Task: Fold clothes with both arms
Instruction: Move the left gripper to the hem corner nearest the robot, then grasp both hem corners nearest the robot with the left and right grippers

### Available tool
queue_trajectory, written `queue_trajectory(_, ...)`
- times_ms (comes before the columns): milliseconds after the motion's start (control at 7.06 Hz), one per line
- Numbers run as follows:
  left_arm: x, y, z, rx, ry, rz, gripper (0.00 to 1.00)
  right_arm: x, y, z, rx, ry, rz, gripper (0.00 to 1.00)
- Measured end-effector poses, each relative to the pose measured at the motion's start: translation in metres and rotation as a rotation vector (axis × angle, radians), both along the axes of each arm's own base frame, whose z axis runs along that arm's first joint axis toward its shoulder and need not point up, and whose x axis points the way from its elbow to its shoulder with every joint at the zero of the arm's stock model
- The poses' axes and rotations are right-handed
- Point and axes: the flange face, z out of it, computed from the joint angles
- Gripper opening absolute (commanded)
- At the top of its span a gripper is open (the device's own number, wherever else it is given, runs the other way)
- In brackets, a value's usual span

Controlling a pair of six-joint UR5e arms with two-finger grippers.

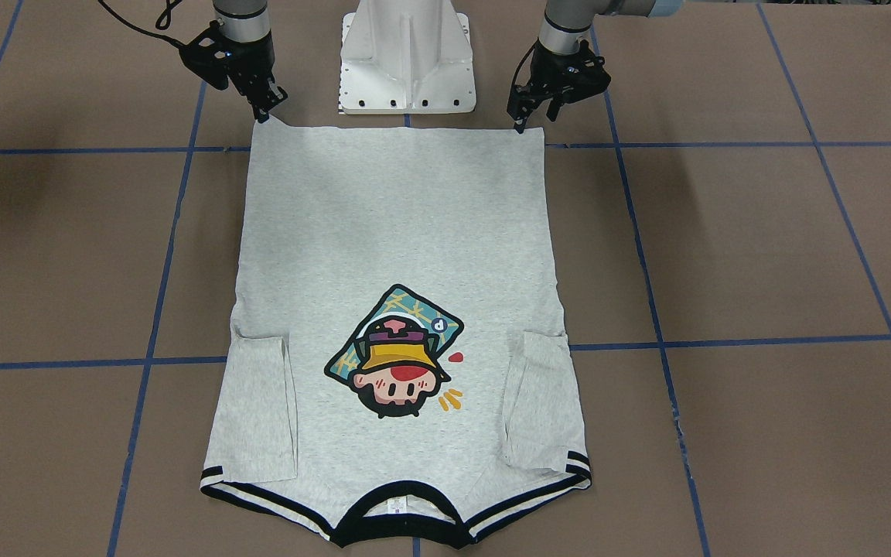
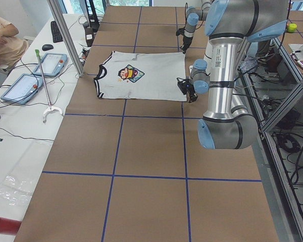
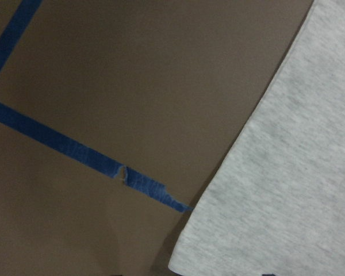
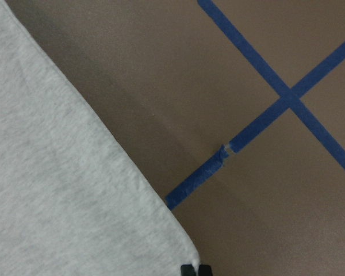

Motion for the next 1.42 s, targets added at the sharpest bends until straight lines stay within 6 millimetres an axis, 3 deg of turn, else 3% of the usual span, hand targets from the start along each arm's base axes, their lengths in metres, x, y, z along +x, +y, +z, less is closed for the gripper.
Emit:
queue_trajectory(142,0.001,0.000,0.002,0.001,-0.003,0.000,0.68,0.000,-0.001,0.000,0.000,-0.001,0.001,0.00)
queue_trajectory(283,0.002,-0.001,0.003,0.001,-0.006,-0.001,0.58,0.001,-0.001,0.000,0.000,-0.001,0.002,0.00)
queue_trajectory(425,0.002,-0.001,0.003,0.001,-0.007,-0.002,0.24,0.001,-0.001,-0.001,0.001,-0.001,0.002,0.00)
queue_trajectory(566,0.002,-0.002,0.002,0.000,-0.006,-0.004,0.00,0.001,-0.002,-0.001,0.001,-0.002,0.004,0.00)
queue_trajectory(1132,-0.007,-0.021,-0.004,0.001,0.006,-0.041,0.00,0.001,-0.002,-0.001,0.001,-0.003,0.005,0.00)
queue_trajectory(1416,-0.012,-0.028,-0.026,-0.001,0.053,-0.056,0.00,0.002,-0.001,-0.004,0.001,-0.009,0.004,0.00)
